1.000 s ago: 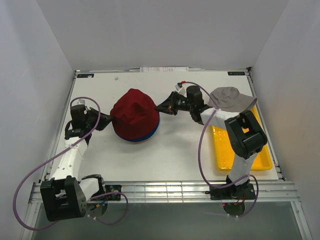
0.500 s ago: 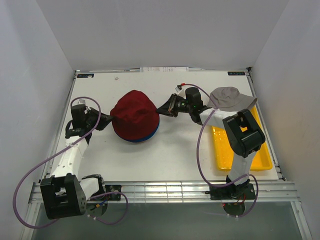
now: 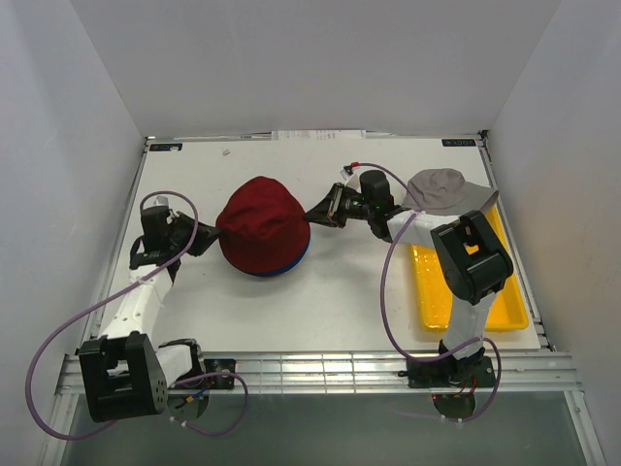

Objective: Stack the hats

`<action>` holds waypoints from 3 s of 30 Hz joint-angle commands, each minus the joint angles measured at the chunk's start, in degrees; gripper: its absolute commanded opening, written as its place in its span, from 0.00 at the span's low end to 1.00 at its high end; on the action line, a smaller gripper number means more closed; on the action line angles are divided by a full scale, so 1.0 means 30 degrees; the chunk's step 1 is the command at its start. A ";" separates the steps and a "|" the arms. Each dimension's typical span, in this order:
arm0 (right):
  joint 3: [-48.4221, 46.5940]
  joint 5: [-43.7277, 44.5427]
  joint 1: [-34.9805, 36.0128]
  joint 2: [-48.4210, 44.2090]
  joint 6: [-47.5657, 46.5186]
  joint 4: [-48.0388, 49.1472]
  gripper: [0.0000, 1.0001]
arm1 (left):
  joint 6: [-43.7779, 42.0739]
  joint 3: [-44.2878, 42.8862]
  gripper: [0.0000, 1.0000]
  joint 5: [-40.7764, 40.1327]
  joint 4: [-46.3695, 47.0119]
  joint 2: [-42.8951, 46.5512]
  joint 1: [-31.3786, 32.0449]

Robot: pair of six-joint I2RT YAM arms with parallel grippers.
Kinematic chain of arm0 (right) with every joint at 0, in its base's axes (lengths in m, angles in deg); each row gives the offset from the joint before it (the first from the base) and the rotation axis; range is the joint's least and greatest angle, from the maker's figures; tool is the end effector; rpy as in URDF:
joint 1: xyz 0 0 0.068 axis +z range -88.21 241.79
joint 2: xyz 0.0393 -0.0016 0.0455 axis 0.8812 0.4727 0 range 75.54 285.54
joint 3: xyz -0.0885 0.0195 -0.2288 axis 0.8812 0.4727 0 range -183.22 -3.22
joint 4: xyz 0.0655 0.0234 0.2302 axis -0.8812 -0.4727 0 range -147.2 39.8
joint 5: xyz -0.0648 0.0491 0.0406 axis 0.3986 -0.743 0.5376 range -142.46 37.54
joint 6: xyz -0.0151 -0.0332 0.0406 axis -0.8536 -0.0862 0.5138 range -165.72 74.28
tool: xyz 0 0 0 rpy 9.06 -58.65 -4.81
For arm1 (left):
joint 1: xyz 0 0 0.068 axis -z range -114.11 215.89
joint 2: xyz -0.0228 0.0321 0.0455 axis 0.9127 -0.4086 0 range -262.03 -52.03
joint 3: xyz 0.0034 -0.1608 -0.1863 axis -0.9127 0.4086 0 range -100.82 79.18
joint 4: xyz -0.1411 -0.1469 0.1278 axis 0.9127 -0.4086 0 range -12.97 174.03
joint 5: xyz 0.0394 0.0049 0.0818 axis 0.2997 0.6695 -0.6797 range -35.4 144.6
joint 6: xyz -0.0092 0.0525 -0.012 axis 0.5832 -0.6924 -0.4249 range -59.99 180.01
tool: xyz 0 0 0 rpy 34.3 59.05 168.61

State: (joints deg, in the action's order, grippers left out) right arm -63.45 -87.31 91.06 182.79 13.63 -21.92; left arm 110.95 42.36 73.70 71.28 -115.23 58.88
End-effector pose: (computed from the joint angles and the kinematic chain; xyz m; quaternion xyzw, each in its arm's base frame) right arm 0.3249 0.2061 0.1839 0.0328 0.7942 0.5624 0.2277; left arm 0.2234 0.0153 0.2108 -0.3690 0.8136 -0.2973 0.3367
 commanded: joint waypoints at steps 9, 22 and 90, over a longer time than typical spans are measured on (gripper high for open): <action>-0.0725 0.1567 -0.0560 0.0874 -0.2645 -0.3710 0.08 | -0.0924 0.1227 0.00 -0.2378 -0.1022 -0.0144 -0.0184; -0.0022 0.1656 -0.0589 0.1635 -0.2733 -0.3330 0.08 | -0.0836 0.2165 0.00 -0.3082 -0.0671 -0.1023 -0.0184; -0.2189 0.2564 0.1665 -0.3990 -0.4842 -0.7432 0.61 | -0.2711 -0.7531 0.81 0.2772 -0.0526 -0.2105 -0.0126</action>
State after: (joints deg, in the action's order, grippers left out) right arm -70.03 -80.86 95.00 171.92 -1.32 -47.08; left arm 104.37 22.93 76.62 65.93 -121.09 58.51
